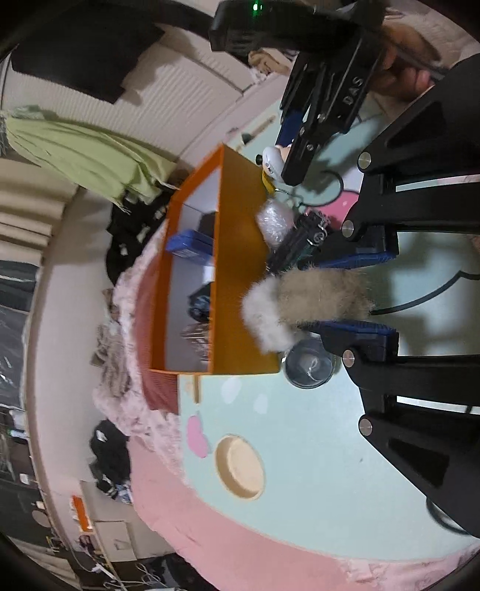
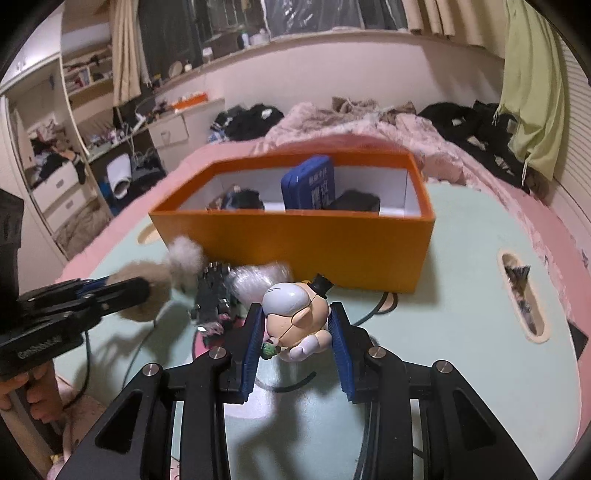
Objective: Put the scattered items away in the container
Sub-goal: 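Grasp the brown fur ball with the left gripper while the right grasps the white doll, then drop the brown fur ball and the doll into the orange box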
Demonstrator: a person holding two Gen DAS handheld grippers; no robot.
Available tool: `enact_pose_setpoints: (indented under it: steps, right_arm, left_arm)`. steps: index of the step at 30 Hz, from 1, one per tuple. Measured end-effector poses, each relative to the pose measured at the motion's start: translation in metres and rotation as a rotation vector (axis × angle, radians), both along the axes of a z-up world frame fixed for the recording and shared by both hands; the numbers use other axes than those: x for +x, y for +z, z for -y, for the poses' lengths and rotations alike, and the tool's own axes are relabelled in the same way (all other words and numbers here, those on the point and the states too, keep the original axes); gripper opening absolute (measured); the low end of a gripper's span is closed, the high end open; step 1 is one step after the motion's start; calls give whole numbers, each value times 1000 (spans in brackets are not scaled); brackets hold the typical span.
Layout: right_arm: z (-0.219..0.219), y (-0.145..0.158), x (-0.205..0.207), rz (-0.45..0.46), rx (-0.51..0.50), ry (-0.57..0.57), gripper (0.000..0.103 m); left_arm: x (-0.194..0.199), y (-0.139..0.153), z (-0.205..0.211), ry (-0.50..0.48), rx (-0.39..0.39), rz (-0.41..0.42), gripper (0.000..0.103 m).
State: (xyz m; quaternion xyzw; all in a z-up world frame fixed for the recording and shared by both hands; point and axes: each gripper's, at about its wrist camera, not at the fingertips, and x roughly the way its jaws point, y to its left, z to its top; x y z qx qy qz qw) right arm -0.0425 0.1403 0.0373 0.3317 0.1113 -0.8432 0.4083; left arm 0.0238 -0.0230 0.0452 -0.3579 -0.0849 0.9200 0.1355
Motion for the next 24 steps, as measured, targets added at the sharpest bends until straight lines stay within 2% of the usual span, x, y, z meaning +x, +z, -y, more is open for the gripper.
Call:
enact_pose_setpoints:
  steps: [4,7,11,12,13,14,15,16,17,18,19,21,24]
  right_arm:
    - [7,26,-9,-66,-17,-5,34]
    - [17,47,-24,-106,-36,-22,34]
    - [33,56,-50,-113,-56,-53,35]
    - [38,53,-58,-114,-43,-67,38]
    - [42,48,-63,-106,-20,-77,59]
    - [46,40,-68,-92,10,-86,72]
    - [50,27,-73,-68,49,-87,83]
    - [52,20,-71,-86,69,-82,83]
    - [51,19,-61,-172,65,-76,83]
    - [49,18,-58,-191,61,-83,84]
    - [47,18,-59,-177,55,-86,84]
    - [44,18,-64,-126,33,-80,84]
    - [44,15,-64,-144,36,-78,84]
  left_arm:
    - [-9,32,7,-13,32,-62,25]
    - [-26,60,6,-9,18,-128,25]
    - [-59,75,-1,-32,39,-130,27]
    - [-68,72,-3,-25,47,-118,39]
    - [-80,64,-6,-12,36,-86,52]
    - [-88,55,-8,2,20,-52,79]
    - [-97,42,-10,24,10,-13,83]
    - [-104,26,-11,33,9,36,83]
    - [-107,15,-13,29,6,67,84]
    - [-100,16,-18,33,-47,-23,84]
    - [-99,12,-19,37,-66,-19,84]
    - [-99,13,-15,38,-38,-17,84]
    - [-99,12,-19,24,-67,-9,84]
